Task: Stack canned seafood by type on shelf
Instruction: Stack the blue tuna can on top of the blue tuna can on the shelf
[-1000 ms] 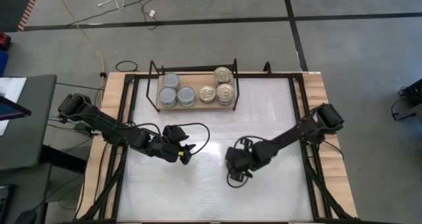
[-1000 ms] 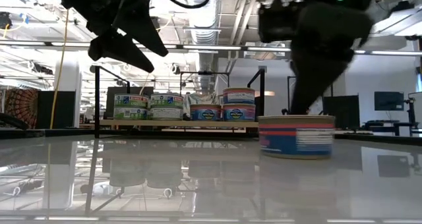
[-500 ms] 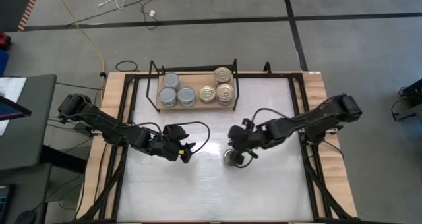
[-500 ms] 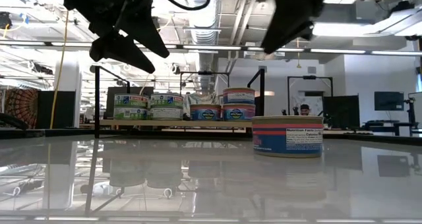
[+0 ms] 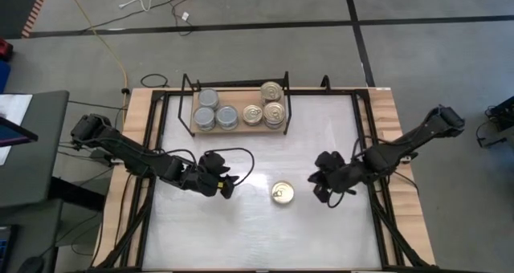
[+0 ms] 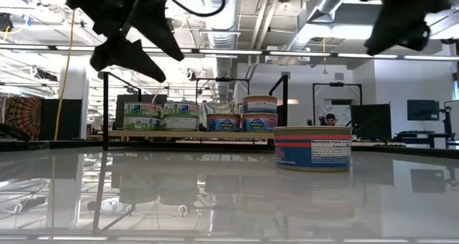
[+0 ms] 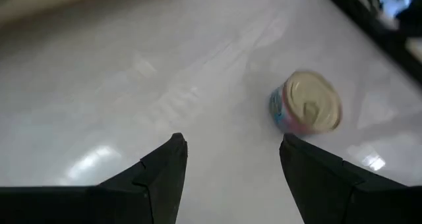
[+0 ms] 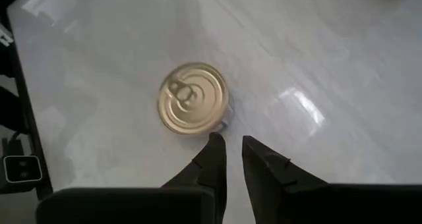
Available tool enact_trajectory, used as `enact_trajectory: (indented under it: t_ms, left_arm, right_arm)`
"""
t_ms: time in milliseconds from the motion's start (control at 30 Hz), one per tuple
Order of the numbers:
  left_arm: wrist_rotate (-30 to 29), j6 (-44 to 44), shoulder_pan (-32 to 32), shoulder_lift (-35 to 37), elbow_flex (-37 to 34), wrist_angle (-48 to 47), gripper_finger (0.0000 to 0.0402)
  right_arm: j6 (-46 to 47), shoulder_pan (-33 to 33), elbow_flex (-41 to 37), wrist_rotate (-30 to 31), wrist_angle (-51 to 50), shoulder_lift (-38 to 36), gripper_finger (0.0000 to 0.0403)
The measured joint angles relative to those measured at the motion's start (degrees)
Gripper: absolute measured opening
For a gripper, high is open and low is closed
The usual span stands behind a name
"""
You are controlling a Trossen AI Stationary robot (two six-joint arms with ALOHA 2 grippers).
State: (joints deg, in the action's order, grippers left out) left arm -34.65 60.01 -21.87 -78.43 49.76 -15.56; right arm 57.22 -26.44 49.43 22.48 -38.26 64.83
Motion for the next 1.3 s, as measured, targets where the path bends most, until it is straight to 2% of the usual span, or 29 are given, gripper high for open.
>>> enact_trajectory:
  t_ms: [100,267,467,600,733,833,967,1133,1300]
  left_arm:
    - [-0.1,7.3,0.0,-0.8,0.0,1.4,0.0227]
    - [-0.2,10.1,-0.7,-5.0,0.5,8.5,0.0223]
    - [-3.2,12.3,-0.4,-12.2,9.0,4.0,0.0222]
    - [-3.2,14.1,0.2,-17.4,16.5,-0.6,0.0222]
    - [-3.0,15.4,0.7,-22.4,21.8,-1.0,0.0221]
    - [-2.9,15.7,1.0,-25.2,24.1,-0.9,0.0221]
    - [-2.7,16.6,1.7,-27.3,25.1,0.2,0.0221]
    - [-0.6,20.1,2.5,-27.6,25.2,2.1,0.0221]
    - [1.3,21.1,2.8,-27.6,25.2,2.0,0.0221]
  right_arm:
    - [3.2,-1.2,-1.9,0.0,-0.1,-1.1,0.0079]
    - [3.7,-1.5,-2.1,0.0,-1.9,0.0,0.0079]
    - [3.9,0.8,-2.0,0.2,-1.9,3.7,0.0079]
    - [3.8,2.0,-2.0,-0.7,-1.9,6.5,0.0079]
    - [3.3,2.3,-2.0,-0.9,-1.7,9.2,0.0079]
    - [1.4,2.3,-2.0,-0.9,-1.3,11.5,0.0079]
    - [4.1,3.0,-2.0,-1.5,0.2,14.5,0.0082]
    - [4.0,4.4,-2.0,-3.5,4.5,17.8,0.0107]
    - [1.4,5.0,-1.9,-6.3,6.7,18.9,0.0162]
